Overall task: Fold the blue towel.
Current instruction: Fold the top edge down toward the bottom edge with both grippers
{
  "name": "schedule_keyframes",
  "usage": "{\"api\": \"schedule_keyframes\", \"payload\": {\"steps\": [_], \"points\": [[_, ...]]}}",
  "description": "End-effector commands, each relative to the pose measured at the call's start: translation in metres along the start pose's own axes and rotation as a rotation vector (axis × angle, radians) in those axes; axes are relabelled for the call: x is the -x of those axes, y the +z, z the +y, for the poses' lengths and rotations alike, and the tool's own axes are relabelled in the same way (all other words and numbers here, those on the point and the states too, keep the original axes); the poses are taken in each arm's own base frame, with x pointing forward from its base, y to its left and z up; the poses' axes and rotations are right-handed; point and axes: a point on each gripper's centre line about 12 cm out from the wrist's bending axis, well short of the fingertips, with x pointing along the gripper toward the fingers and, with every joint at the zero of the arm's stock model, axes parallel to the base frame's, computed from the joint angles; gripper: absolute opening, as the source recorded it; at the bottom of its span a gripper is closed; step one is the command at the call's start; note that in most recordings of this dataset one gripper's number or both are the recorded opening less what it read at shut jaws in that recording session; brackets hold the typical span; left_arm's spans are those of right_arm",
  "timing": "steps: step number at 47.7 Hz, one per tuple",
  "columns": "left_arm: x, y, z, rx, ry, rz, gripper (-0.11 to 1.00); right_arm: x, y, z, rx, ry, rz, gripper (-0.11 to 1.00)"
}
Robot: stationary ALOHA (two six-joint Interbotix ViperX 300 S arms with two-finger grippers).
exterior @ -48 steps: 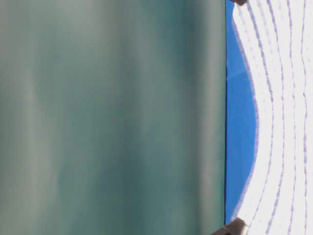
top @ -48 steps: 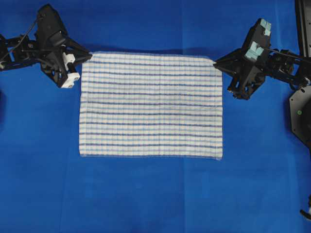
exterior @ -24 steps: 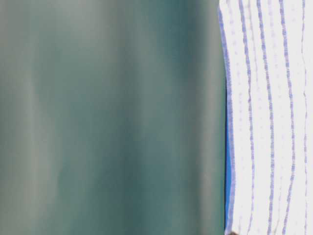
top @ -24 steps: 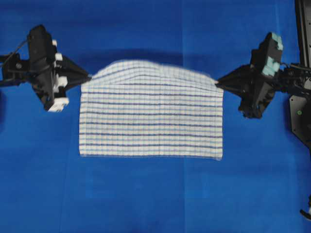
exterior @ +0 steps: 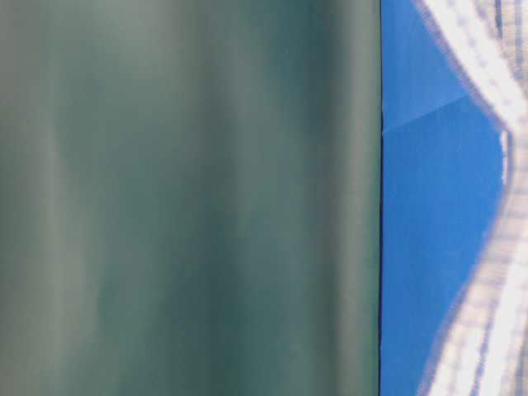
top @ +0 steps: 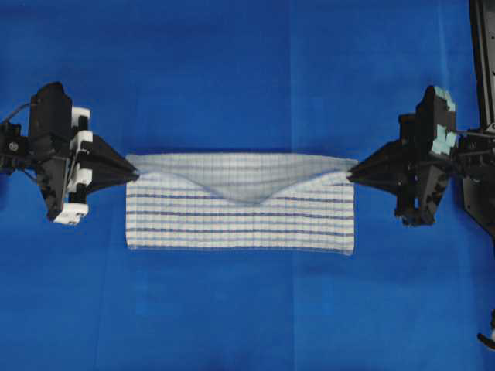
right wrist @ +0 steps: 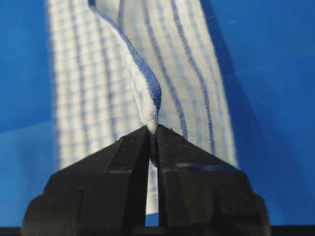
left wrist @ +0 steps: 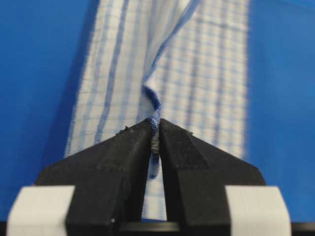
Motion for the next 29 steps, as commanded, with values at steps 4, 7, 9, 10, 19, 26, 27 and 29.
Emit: {"api": "schedule_keyframes", "payload": {"steps": [4,7,9,10,19,26,27,29], "points": [[-0.001,0.003,-0.018,-0.011,-0.063,-0.022,0.04,0.0,-0.006,0.013,-0.014,0.04,0.017,0.26],[0.0,0.002,-0.023,-0.01,-0.08,-0.02,0.04,-0.001,-0.009,0.018,-0.015,0.055,0.026,0.26],[0.0,0.001,-0.026,-0.007,-0.092,-0.021,0.04,-0.001,-0.011,0.02,-0.018,0.062,0.027,0.26],[0.0,0.001,-0.027,-0.003,-0.096,-0.019,0.04,-0.001,-0.012,0.022,-0.016,0.066,0.029,0.26],[-0.003,-0.006,-0.039,-0.005,-0.132,0.012,0.04,-0.007,-0.023,0.028,-0.015,0.07,0.055,0.26],[-0.012,-0.014,-0.05,-0.027,-0.154,0.055,0.04,-0.014,-0.033,0.032,-0.007,0.061,0.098,0.26],[-0.014,-0.016,-0.05,-0.029,-0.154,0.061,0.04,-0.015,-0.035,0.033,-0.003,0.061,0.105,0.26],[-0.017,-0.017,-0.051,-0.032,-0.153,0.073,0.04,-0.016,-0.037,0.034,-0.005,0.06,0.116,0.26]]}}
